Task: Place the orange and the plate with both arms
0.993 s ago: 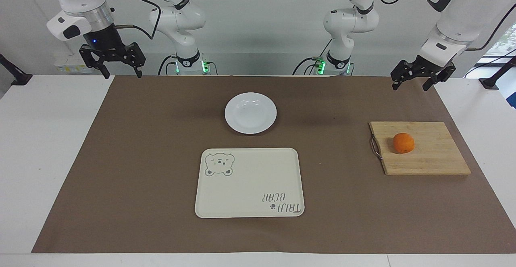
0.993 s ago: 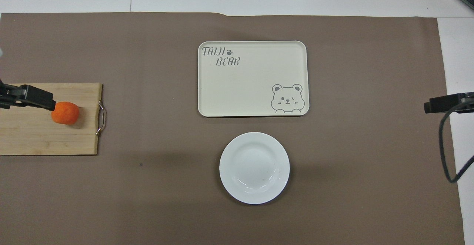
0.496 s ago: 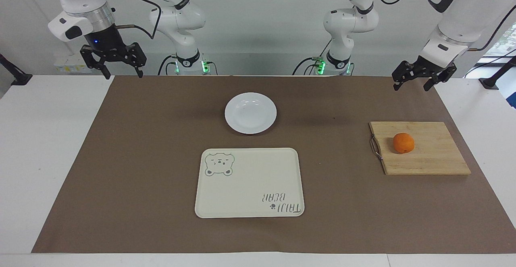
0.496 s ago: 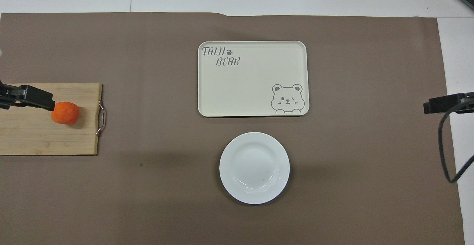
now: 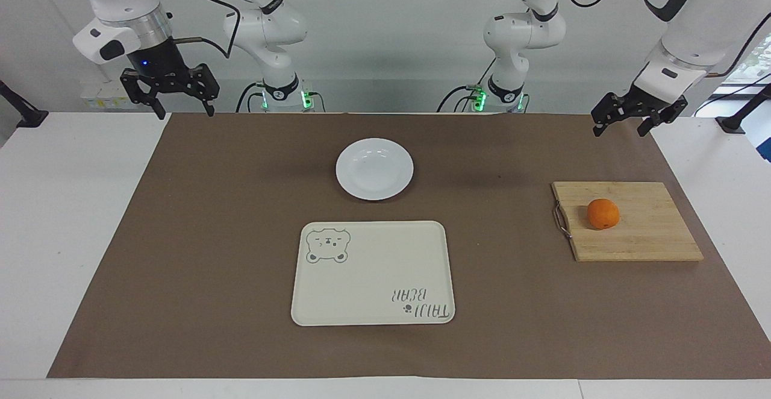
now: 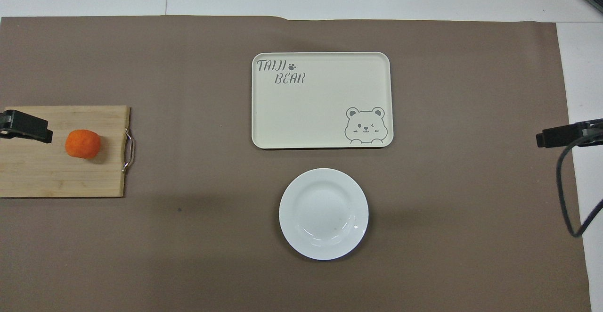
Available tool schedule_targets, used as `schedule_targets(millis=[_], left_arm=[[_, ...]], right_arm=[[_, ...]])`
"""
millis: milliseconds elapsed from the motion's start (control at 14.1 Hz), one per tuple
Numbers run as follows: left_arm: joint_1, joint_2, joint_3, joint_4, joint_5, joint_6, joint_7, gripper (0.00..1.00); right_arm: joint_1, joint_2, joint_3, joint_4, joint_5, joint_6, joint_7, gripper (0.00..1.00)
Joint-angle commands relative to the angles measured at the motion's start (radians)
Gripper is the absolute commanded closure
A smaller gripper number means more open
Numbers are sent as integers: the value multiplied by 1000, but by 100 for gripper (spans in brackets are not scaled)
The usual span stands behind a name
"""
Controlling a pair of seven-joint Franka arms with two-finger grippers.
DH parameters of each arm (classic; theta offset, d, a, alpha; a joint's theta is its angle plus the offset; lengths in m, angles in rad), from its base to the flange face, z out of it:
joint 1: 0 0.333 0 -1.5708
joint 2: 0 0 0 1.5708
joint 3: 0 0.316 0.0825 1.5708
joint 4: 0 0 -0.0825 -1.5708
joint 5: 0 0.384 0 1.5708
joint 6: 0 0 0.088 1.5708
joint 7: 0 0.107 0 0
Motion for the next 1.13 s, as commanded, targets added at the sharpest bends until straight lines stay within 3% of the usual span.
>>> schedule_targets(millis=[0, 355, 851, 1064], left_arm=[[38, -31, -5, -78, 5, 69, 65, 0], [98, -26, -3, -166, 5, 189, 156, 0], [101, -11, -3, -355, 5, 421, 183, 0], [103, 47, -3, -363, 5, 462, 182, 0]], right_arm=[[-10, -14, 4, -15, -8, 2, -26, 0], [-10, -14, 4, -15, -8, 2, -26, 0], [-13, 12, 3, 19, -9, -18, -17, 0], [-18, 34, 1, 39, -5, -32, -16, 0]])
